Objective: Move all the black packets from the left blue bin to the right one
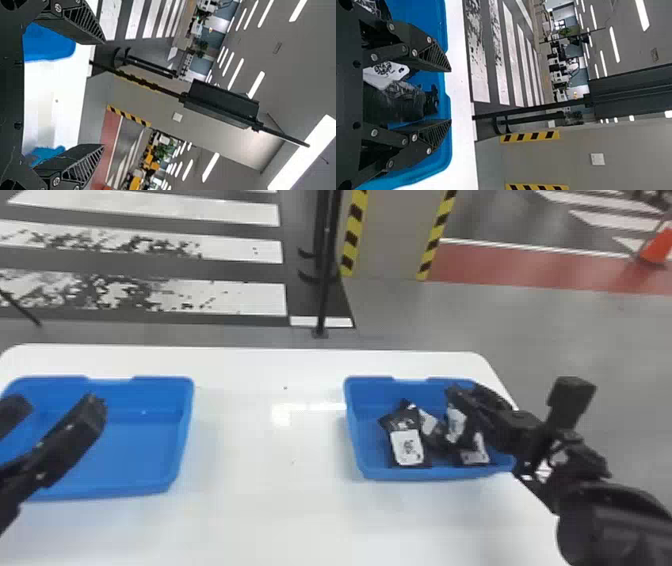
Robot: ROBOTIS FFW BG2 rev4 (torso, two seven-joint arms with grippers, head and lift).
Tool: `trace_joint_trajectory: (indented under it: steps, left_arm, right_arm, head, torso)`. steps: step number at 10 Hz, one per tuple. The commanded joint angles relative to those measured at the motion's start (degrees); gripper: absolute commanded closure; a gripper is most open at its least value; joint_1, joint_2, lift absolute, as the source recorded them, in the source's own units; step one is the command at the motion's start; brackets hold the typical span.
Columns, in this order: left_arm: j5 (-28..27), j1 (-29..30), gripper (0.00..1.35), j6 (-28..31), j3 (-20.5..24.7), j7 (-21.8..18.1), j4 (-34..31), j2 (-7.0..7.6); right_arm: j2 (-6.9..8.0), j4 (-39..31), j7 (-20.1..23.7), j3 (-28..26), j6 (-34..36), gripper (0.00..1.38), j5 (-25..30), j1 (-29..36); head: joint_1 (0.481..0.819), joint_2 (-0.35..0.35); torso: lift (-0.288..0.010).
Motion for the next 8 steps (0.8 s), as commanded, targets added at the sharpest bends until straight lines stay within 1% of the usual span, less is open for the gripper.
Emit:
trace_joint_trajectory:
  steps: [1, 2, 3, 4, 5, 6, 7, 8]
  left_arm:
    - [-2.74, 5.22, 0.12, -5.46, 1.44, -0.37, -0.02, -0.55]
    - [-4.68, 8.74, 0.12, -9.96, 2.01, -0.37, -0.02, -1.08]
    - [-6.85, 11.41, 0.12, -11.50, 3.72, -0.11, -0.02, -1.49]
    - [-10.62, 13.38, 0.12, -12.91, 6.35, -0.20, -0.02, -1.49]
    - [-13.13, 15.06, 0.12, -16.57, 7.38, -0.20, -0.02, -1.49]
    - [-14.62, 16.47, 0.12, -18.54, 7.38, -0.02, 0.12, -1.49]
    - [-14.73, 17.03, 0.12, -19.10, 7.49, 0.60, 0.40, -1.49]
    - [-15.65, 16.47, 0.13, -21.07, 7.84, 1.47, 1.11, -1.49]
  right_arm:
    - [1.63, -14.88, -3.01, -0.04, -3.00, 0.13, 4.02, 10.53]
    - [4.00, -24.30, -4.77, -0.15, -5.25, 0.16, 7.45, 18.12]
    - [6.73, -31.61, -5.91, -0.04, -7.92, 0.17, 9.85, 25.29]
    - [9.28, -37.38, -6.18, 0.07, -9.04, 0.17, 13.05, 31.34]
    - [10.68, -41.88, -6.44, 1.56, -11.58, 0.17, 13.62, 36.97]
    - [11.21, -45.53, -6.62, 3.85, -13.40, 0.17, 13.16, 41.61]
    - [11.21, -47.50, -7.67, 6.82, -15.51, 0.17, 12.82, 44.84]
    - [11.30, -47.78, -8.73, 7.96, -16.22, 0.17, 11.90, 45.68]
  head:
    - [0.695, -0.157]
    - [0.695, -0.145]
    - [0.695, -0.115]
    - [0.695, -0.078]
    - [0.695, -0.033]
    - [0.695, 0.028]
    - [0.695, 0.083]
    - [0.695, 0.113]
  torso:
    - [-0.140]
    - [-0.140]
    - [-0.140]
    - [-0.140]
    - [-0.140]
    - [-0.140]
    - [-0.140]
    - [-0.140]
